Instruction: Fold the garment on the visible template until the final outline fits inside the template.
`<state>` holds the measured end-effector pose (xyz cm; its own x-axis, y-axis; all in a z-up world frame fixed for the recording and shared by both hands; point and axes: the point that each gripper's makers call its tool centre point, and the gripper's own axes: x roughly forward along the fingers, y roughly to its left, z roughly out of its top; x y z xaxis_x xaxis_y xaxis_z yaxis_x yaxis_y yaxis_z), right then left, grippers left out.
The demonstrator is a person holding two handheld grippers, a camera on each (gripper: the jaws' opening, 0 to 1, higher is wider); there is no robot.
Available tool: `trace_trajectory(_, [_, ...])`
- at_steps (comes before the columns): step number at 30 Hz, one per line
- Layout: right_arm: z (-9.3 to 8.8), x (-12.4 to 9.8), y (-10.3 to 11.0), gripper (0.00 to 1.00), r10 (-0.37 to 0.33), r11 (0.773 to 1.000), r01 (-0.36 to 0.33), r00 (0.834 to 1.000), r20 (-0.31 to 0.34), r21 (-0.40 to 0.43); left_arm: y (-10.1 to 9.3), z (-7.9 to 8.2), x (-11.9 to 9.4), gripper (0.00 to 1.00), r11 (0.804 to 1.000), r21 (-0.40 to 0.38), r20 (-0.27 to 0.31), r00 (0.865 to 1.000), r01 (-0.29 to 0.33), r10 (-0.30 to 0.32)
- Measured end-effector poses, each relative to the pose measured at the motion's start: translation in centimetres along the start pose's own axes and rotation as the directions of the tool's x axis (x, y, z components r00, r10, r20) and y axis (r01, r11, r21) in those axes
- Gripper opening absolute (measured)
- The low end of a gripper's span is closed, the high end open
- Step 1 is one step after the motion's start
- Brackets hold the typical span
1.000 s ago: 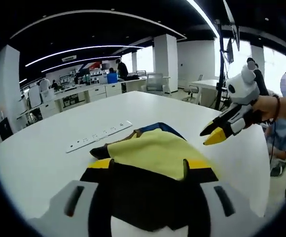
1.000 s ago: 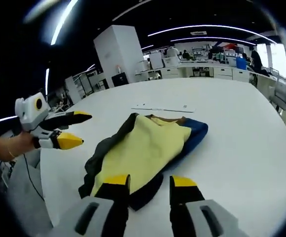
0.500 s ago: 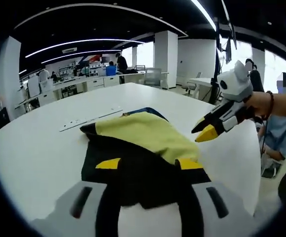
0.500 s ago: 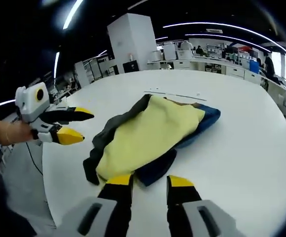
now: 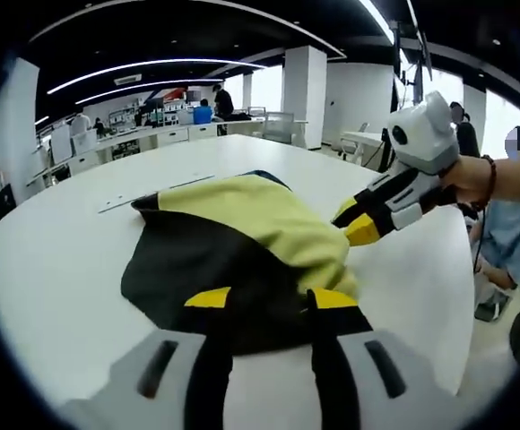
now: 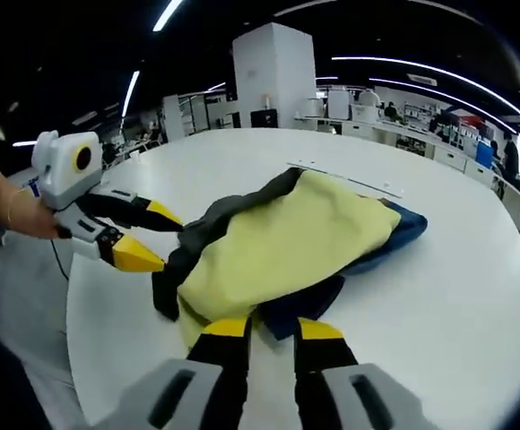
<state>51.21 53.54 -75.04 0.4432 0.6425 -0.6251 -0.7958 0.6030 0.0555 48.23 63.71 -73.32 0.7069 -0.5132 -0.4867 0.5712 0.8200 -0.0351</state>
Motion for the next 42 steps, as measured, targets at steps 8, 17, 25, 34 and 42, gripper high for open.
trace_trajectory(8, [-1.3, 1.1, -0.7, 0.06, -0.039, 0.991, 0.03, 0.997, -0.068, -0.132, -0.4, -2.2, 1.1, 0.2, 0.999, 0.051, -0.082, 0.997, 0.004, 0.0])
trace_trajectory(17, [-1.6, 1.3, -0.7, 0.0, -0.045, 0.992, 0.037, 0.997, -0.062, -0.121, 0.3, -2.6, 1.5, 0.0, 0.999, 0.038, -0.086, 0.996, -0.003, 0.006])
trace_trajectory(25, [-0.1, -0.9, -1.8, 0.0, -0.075, 0.996, 0.075, 0.997, 0.006, -0.046, 2.0, -1.2, -0.6, 0.0, 0.999, -0.022, -0.041, 0.999, -0.03, 0.029])
trace_trajectory(34, [1.9, -4.1, -5.0, 0.0, -0.192, 0.981, 0.192, 0.981, 0.033, -0.003, 5.9, 1.9, -3.8, 0.0, 0.989, -0.073, 0.026, 0.991, -0.127, 0.129])
trace_trajectory(42, [3.7, -7.3, -8.3, 0.0, -0.265, 0.963, 0.261, 0.961, 0.073, 0.062, 11.1, 2.5, -7.3, 0.0, 0.962, -0.071, 0.029, 0.964, -0.263, 0.266])
